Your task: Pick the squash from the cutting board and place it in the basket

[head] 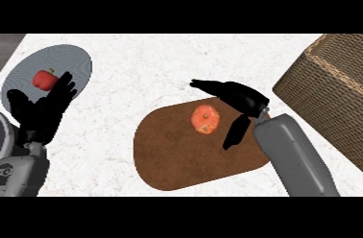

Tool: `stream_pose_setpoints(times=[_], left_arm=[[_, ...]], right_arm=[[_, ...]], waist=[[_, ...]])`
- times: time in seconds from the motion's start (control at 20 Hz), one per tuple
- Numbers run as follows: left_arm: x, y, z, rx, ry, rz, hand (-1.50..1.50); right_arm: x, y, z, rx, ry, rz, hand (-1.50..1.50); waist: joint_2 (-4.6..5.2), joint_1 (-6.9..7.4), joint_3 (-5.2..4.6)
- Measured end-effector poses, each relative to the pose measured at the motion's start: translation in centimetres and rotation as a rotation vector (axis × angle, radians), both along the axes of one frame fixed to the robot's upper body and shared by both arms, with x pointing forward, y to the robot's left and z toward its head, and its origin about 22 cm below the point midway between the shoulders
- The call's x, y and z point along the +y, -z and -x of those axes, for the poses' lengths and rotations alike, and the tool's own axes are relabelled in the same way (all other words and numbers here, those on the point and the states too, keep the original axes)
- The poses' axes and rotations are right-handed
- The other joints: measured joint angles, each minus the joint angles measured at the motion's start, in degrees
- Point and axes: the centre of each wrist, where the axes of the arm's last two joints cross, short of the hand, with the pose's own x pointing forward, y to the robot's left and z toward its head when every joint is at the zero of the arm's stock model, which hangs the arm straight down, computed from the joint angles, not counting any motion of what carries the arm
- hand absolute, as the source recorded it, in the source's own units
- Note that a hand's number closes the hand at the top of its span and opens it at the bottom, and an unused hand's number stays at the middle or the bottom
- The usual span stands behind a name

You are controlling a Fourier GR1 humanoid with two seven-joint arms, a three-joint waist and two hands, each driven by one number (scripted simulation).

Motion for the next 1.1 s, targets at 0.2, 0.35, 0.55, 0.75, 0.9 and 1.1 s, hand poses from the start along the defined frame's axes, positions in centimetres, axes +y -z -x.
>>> stream_pose_setpoints(times=[0.2, 0.35, 0.55, 0.75, 0.9, 1.1], left_arm=[[0.0, 0.2, 0.2, 0.004, -0.001, 0.002, 0.0], [-0.2, 0.3, 0.2, 0.005, 0.001, 0.004, 0.0], [-0.1, 0.0, 0.1, 0.004, 0.002, 0.005, 0.0], [0.6, -0.5, 0.1, 0.001, 0.006, 0.002, 0.0], [-0.1, -0.1, -0.2, -0.006, 0.004, 0.001, 0.0], [-0.1, 0.2, -0.2, -0.003, -0.004, 0.001, 0.0]], right_arm=[[-0.3, 0.3, 0.8, -0.018, 0.004, 0.03, -1.5], [0.7, 0.7, 0.9, -0.029, 0.013, 0.059, -1.5], [1.4, 1.8, 1.1, -0.044, 0.021, 0.093, -1.5], [1.6, 2.6, 1.1, -0.078, -0.003, 0.137, 1.5], [2.1, 2.9, 0.9, -0.106, -0.041, 0.17, 1.5], [2.5, 2.9, 1.3, -0.13, -0.059, 0.187, 1.5]], waist=[[0.0, -0.03, 0.0], [0.01, 0.02, 0.0], [0.03, 0.08, 0.0], [-0.04, 0.14, -0.07], [-0.24, 0.07, -0.2], [-0.43, -0.06, -0.3]])
